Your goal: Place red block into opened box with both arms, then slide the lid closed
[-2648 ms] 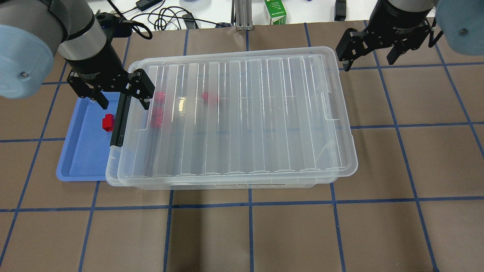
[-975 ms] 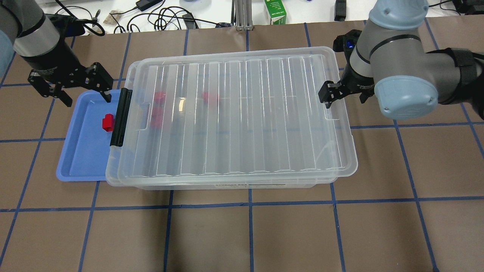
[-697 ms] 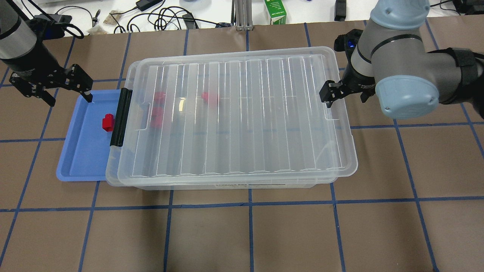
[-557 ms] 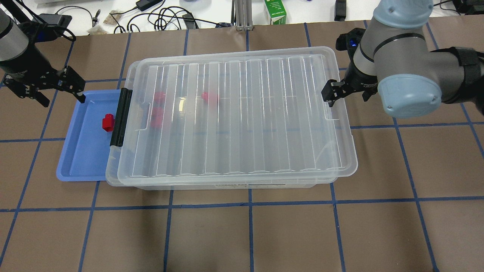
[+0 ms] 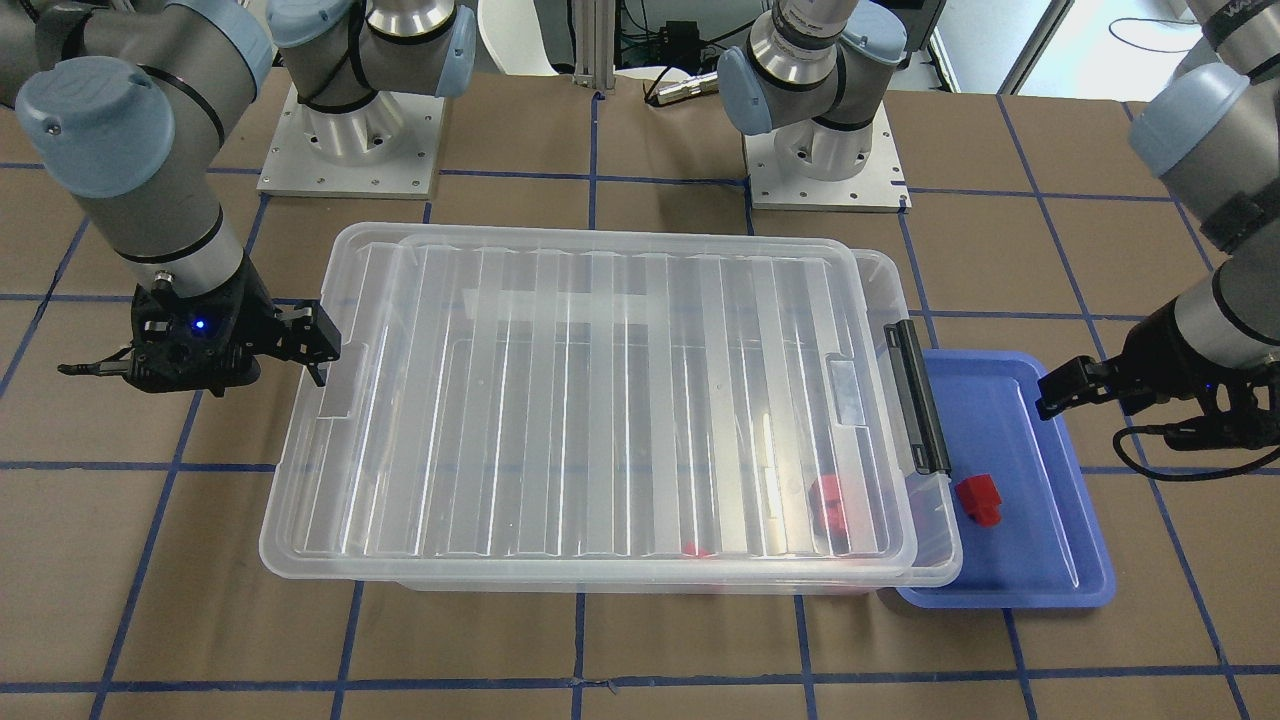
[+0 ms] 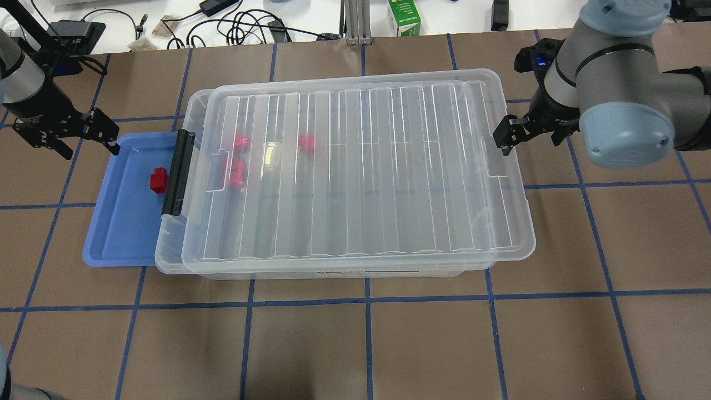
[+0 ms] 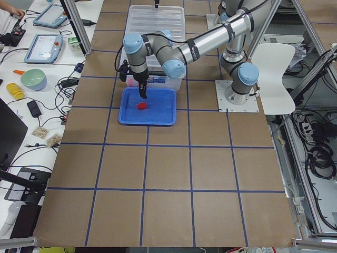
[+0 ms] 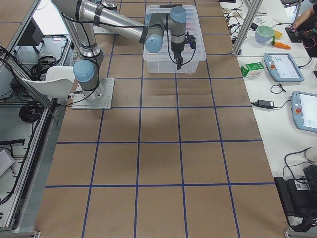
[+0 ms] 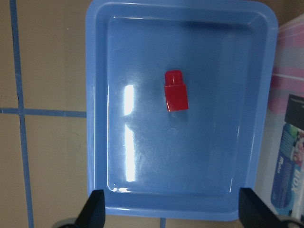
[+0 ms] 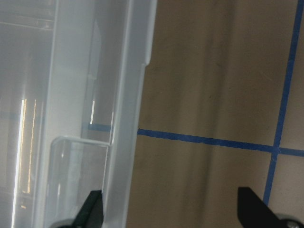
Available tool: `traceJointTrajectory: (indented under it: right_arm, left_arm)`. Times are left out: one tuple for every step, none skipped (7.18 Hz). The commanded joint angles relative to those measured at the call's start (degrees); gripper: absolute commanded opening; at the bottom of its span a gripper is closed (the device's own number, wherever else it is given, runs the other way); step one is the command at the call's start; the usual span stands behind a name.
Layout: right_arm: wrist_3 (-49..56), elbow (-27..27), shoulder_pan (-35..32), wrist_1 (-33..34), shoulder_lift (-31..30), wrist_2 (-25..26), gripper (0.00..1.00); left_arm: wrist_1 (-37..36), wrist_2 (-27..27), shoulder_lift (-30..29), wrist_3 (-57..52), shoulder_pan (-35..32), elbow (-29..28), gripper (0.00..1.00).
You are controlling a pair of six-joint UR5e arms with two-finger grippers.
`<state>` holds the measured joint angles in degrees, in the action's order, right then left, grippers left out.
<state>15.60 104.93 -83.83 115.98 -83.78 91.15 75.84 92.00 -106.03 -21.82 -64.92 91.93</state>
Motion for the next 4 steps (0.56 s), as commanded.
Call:
traceJointTrajectory:
  right_arm:
    - [3.4,0.2,1.5,-0.3,0.2,0.3,0.98]
    - [3.5,0.6,3.0,-0.8,0.1,0.3,0.97]
    - [3.6,0.6,3.5,-0.7,0.1,0.3,0.97]
    - [5.5,0.6,4.4,-0.6,0.1,0.4,0.97]
  left_arm:
    - [-4.5,-0.2,-4.7,0.0,0.1,0.0,1.00]
    - [-4.7,-1.4,-6.8,-0.1,0.1,0.0,1.00]
    - [-5.5,-4.1,-9.0,-0.1,0.1,-0.2,1.00]
    - [-9.3,-4.4,-12.0,-0.1,0.0,-0.1,1.00]
